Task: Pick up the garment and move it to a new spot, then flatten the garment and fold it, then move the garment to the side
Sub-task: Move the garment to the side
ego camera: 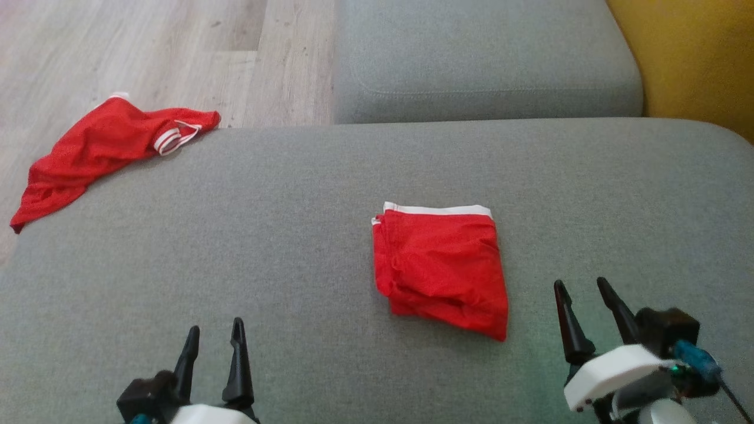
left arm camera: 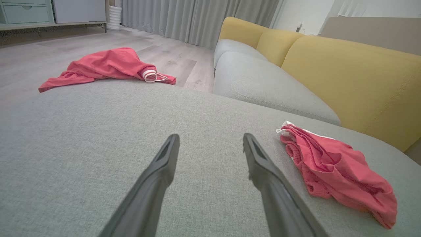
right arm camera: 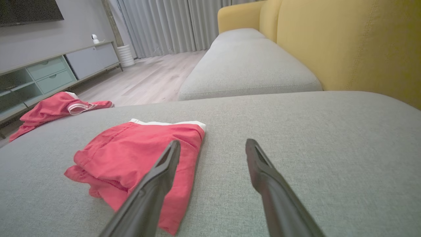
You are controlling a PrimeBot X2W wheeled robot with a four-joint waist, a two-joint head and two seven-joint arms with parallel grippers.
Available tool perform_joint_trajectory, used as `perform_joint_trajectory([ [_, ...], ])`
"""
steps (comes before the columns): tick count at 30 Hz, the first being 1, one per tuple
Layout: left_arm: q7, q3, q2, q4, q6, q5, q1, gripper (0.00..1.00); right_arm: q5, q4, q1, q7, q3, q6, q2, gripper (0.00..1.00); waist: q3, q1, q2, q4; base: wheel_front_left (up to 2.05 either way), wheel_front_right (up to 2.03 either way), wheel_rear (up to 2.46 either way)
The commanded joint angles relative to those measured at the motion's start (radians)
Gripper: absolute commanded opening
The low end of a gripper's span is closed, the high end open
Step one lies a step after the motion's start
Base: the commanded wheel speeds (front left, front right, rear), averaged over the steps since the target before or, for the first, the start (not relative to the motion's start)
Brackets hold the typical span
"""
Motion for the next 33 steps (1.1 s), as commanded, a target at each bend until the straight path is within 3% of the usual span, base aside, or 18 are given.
perform_joint_trajectory([
  [1, -0.002, 0.042, 0.020, -0.032, 0.007, 0.007, -0.044, 1.00, -0.005, -0.030, -0.076, 0.011, 0.013, 0.007, -0.004, 1.00, 0.008, 0.0000, -0.0001, 0.002, 0.00, 0.00, 0.00],
  [12, 0.013, 0.021, 0.016, -0.059, 0.007, 0.024, -0.086, 1.00, -0.056, 0.105, -0.317, 0.224, -0.025, 0.007, -0.004, 1.00, 0.072, 0.0000, -0.0001, 0.070, 0.00, 0.00, 0.00],
  [23, 0.013, 0.020, 0.013, -0.057, 0.002, 0.031, -0.117, 1.00, -0.044, 0.359, -0.427, 0.309, -0.074, 0.007, -0.004, 1.00, 0.142, 0.0000, -0.0001, 0.176, 0.00, 0.00, 0.00],
  [30, 0.009, 0.019, 0.013, -0.050, 0.002, 0.031, -0.118, 1.00, 0.016, 0.465, -0.452, 0.357, -0.036, 0.007, -0.004, 1.00, 0.148, 0.0000, -0.0001, 0.191, 0.00, 0.00, 0.00],
  [31, 0.009, 0.019, 0.013, -0.050, 0.002, 0.031, -0.118, 1.00, 0.024, 0.473, -0.456, 0.360, -0.029, 0.007, -0.004, 0.82, 0.149, 0.0000, -0.0001, 0.190, 0.00, 0.00, 0.00],
  [32, 0.009, 0.020, 0.014, -0.050, 0.002, 0.031, -0.117, 1.00, 0.031, 0.481, -0.460, 0.362, -0.021, 0.007, -0.004, 0.45, 0.150, 0.0000, -0.0001, 0.187, 0.00, 0.00, 0.00],
  [33, 0.009, 0.019, 0.015, -0.050, 0.002, 0.032, -0.117, 1.00, 0.039, 0.488, -0.463, 0.365, -0.014, 0.007, -0.004, 0.35, 0.151, 0.0000, -0.0001, 0.184, 0.00, 0.00, 0.00],
])
